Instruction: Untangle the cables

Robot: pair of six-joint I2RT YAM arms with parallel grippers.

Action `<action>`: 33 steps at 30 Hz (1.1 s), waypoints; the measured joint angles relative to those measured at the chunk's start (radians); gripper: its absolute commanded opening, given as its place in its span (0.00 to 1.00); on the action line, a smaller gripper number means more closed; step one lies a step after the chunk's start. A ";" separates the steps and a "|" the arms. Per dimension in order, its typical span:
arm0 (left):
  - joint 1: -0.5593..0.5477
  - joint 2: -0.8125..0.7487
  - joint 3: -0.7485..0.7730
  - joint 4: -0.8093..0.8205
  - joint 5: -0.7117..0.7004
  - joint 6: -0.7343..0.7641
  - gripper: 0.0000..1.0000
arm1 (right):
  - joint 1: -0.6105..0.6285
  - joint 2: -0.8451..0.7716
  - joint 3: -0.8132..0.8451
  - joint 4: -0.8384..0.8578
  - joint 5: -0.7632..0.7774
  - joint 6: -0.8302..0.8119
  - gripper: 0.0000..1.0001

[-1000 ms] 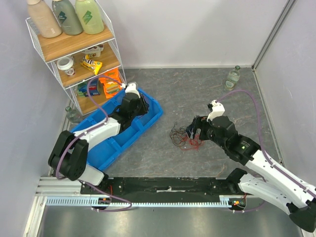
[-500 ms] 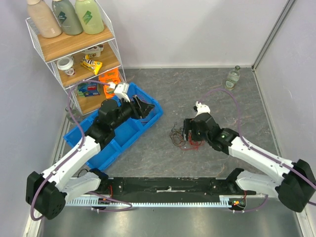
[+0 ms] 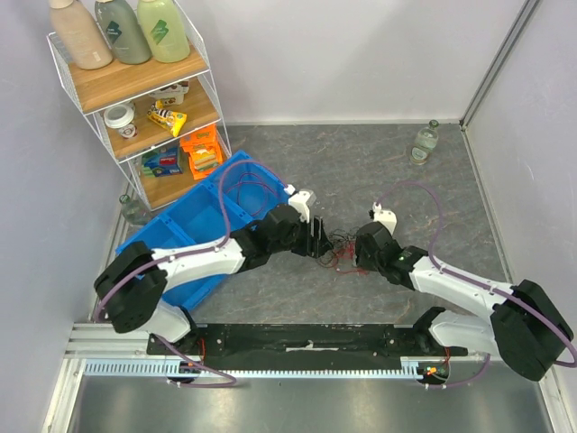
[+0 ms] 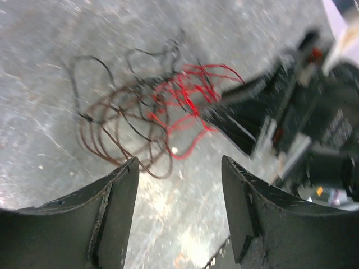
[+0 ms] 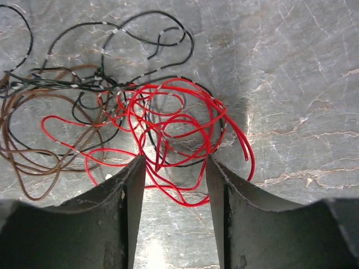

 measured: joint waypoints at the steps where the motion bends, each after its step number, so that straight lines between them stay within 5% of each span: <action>1: 0.000 0.019 0.023 -0.014 -0.033 -0.005 0.68 | -0.003 0.000 -0.014 0.012 0.000 0.006 0.49; 13: 0.002 0.316 0.281 -0.164 -0.254 -0.093 0.59 | -0.010 -0.072 -0.079 0.082 -0.027 0.024 0.49; 18: 0.005 0.357 0.290 -0.207 -0.290 -0.117 0.26 | -0.010 -0.074 -0.083 0.110 -0.031 0.024 0.49; 21: 0.009 0.364 0.306 -0.220 -0.296 -0.123 0.18 | -0.014 -0.070 -0.085 0.115 -0.039 0.025 0.48; 23: 0.011 0.359 0.309 -0.215 -0.295 -0.122 0.03 | -0.017 -0.068 -0.086 0.117 -0.048 0.028 0.45; 29: 0.013 0.192 0.262 -0.179 -0.235 -0.083 0.02 | -0.029 -0.064 -0.111 0.140 -0.045 0.060 0.33; 33: 0.012 -0.024 0.225 -0.147 -0.164 -0.034 0.02 | -0.068 -0.056 -0.111 0.141 -0.042 0.084 0.16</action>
